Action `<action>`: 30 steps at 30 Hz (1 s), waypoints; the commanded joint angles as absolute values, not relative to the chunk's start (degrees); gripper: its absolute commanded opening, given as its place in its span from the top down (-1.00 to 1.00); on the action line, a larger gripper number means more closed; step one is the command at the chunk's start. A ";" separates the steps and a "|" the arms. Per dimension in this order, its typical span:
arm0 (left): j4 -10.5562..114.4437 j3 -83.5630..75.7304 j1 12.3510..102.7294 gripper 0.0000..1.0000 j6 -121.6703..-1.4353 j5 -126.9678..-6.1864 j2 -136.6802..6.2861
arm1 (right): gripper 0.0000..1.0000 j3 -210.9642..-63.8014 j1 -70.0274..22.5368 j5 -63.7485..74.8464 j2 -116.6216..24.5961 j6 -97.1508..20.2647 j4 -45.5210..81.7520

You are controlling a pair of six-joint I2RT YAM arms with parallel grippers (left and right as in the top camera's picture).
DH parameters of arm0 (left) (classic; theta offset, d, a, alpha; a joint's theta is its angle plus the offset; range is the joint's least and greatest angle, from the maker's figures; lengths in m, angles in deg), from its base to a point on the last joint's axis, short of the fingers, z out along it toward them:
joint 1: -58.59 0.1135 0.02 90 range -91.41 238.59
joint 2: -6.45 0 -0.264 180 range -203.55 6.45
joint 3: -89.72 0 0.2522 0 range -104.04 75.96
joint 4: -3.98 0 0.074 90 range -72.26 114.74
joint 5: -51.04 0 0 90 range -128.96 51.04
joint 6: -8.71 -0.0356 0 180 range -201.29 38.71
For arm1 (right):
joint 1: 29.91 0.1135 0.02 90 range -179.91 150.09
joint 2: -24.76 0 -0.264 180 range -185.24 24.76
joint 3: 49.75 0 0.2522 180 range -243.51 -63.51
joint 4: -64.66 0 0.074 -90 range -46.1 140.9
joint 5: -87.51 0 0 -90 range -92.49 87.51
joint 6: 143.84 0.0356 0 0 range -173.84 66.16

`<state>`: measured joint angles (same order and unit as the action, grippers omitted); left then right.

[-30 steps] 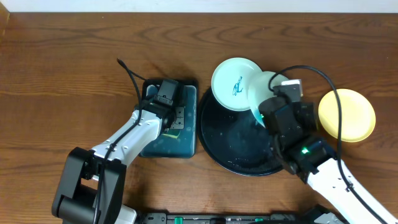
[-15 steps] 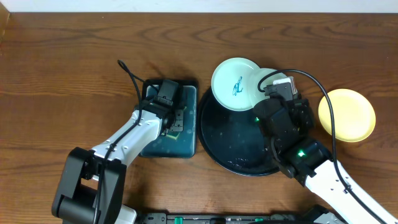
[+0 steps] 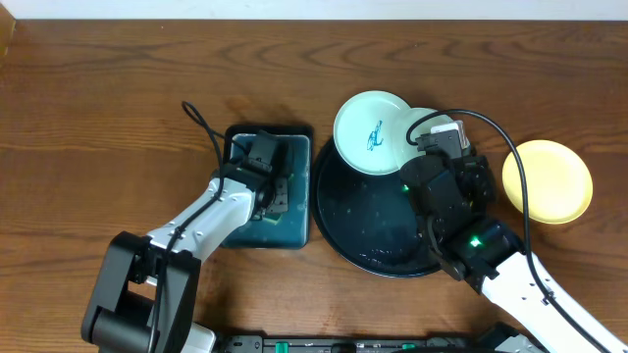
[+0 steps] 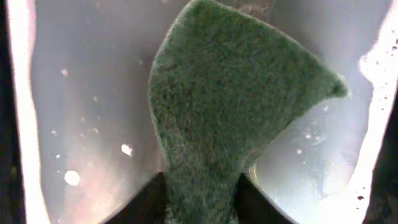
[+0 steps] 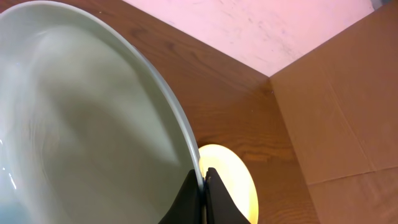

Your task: Clean dirty plates on tray and stack at the side

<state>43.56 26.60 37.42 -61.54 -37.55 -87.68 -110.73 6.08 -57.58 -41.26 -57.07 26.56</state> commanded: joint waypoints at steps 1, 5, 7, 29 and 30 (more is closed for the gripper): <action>44.35 29.48 37.62 0.54 -60.95 -37.46 -87.98 | 0.98 -112.26 6.62 -59.22 -40.65 -57.17 26.85; 44.20 29.79 37.64 0.85 -60.82 -37.44 -87.96 | 0.98 -112.26 6.62 -59.22 -40.65 -57.15 26.83; 44.02 29.77 37.64 0.85 -60.82 -37.42 -87.96 | 0.98 -112.26 6.62 -59.25 -40.65 -57.15 26.56; 35.34 26.88 37.68 -0.08 -60.86 -36.98 -82.69 | 0.98 -112.26 6.62 -59.22 -40.65 -57.15 25.82; 34.78 26.88 37.68 -0.08 -60.84 -36.98 -83.04 | 0.97 -112.26 6.62 -59.22 -40.65 -57.13 25.84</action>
<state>35.65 27.47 37.44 -60.54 -37.46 -82.52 -110.73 6.08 -57.61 -41.26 -57.07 25.75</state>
